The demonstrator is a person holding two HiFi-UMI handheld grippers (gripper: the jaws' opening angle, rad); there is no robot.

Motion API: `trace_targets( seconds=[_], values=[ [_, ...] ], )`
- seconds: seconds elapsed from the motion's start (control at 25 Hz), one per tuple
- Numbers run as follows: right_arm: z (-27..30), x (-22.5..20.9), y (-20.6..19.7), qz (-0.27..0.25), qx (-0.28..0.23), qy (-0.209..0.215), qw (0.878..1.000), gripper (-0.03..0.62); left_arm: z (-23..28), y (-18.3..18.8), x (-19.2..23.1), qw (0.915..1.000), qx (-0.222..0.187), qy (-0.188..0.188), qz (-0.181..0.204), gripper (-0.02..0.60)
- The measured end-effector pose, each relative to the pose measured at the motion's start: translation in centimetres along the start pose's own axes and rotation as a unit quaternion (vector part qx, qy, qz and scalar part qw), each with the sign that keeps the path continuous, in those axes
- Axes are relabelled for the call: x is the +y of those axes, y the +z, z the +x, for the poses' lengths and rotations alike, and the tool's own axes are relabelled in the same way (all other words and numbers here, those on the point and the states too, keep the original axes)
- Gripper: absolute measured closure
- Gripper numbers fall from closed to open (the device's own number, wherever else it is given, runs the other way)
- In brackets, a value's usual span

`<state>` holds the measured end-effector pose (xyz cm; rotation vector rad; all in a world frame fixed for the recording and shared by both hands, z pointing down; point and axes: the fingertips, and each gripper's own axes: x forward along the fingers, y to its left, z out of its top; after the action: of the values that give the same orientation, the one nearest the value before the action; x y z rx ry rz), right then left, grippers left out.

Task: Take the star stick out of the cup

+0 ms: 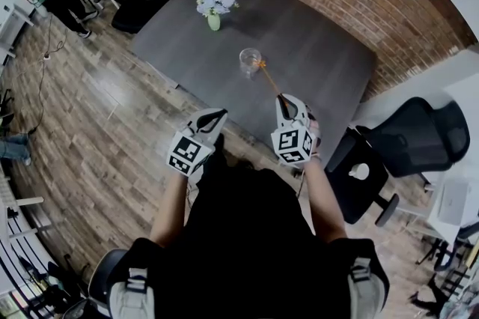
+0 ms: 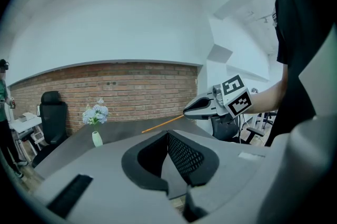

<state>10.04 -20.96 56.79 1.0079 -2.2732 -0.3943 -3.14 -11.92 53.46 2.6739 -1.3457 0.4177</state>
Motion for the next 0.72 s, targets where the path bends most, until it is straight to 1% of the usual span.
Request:
trace_targets(
  seconds=[0.28, 0.52, 0.72],
  values=[
    [-0.01, 0.36, -0.10, 0.007, -0.003, 0.012, 1.000, 0.580, -0.07, 0.08, 0.06, 1.0000, 0.000, 0.002, 0.001, 0.578],
    [0.11, 0.43, -0.39, 0.011, -0.004, 0.014, 1.000, 0.580, 0.02, -0.18, 0.00, 1.0000, 0.004, 0.001, 0.000, 0.578],
    [0.45, 0.48, -0.58, 0.014, 0.005, 0.017, 1.000, 0.580, 0.28, -0.07, 0.37, 1.0000, 0.004, 0.001, 0.001, 0.578]
  ],
)
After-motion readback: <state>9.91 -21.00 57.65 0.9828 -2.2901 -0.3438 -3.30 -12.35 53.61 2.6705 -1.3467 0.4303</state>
